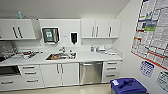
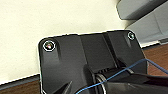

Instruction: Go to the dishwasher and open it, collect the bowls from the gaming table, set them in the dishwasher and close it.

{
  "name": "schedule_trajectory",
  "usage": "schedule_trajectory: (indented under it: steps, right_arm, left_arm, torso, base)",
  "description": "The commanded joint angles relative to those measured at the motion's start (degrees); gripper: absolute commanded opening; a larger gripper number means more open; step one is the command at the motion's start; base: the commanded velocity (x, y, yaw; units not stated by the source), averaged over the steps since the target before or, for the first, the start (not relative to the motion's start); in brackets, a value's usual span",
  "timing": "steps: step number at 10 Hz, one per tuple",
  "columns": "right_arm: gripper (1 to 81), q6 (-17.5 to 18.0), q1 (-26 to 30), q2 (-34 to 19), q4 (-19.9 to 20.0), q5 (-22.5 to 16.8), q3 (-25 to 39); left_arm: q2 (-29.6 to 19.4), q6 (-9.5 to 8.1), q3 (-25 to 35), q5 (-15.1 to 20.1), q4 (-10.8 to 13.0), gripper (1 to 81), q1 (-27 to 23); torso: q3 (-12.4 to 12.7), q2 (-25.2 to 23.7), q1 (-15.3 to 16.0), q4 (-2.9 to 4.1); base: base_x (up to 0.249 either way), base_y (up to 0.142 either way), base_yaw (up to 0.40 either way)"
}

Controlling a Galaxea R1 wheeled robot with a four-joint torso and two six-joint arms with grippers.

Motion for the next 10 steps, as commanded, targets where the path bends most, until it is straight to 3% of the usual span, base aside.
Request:
schedule_trajectory:
  steps: [1, 10]
  right_arm:
    - [81.1, -0.19, 3.18, -0.35, -0.37, -2.97, 0.54]
    - [81.1, -0.19, 3.18, -0.35, -0.37, -2.97, 0.01]
  left_arm:
    - [-0.46, 0.15, 0.48, 2.71, -0.08, 81.1, -3.50]
    - [-0.28, 0.15, 0.40, 2.71, 0.27, 81.1, -3.51]
  torso:
    - [0.00, 0.00, 0.00, 0.00]
    - [0.00, -0.02, 0.00, 0.00]
  base:
    - [0.110, 0.000, 0.000]
    - [0.142, 0.000, 0.000]
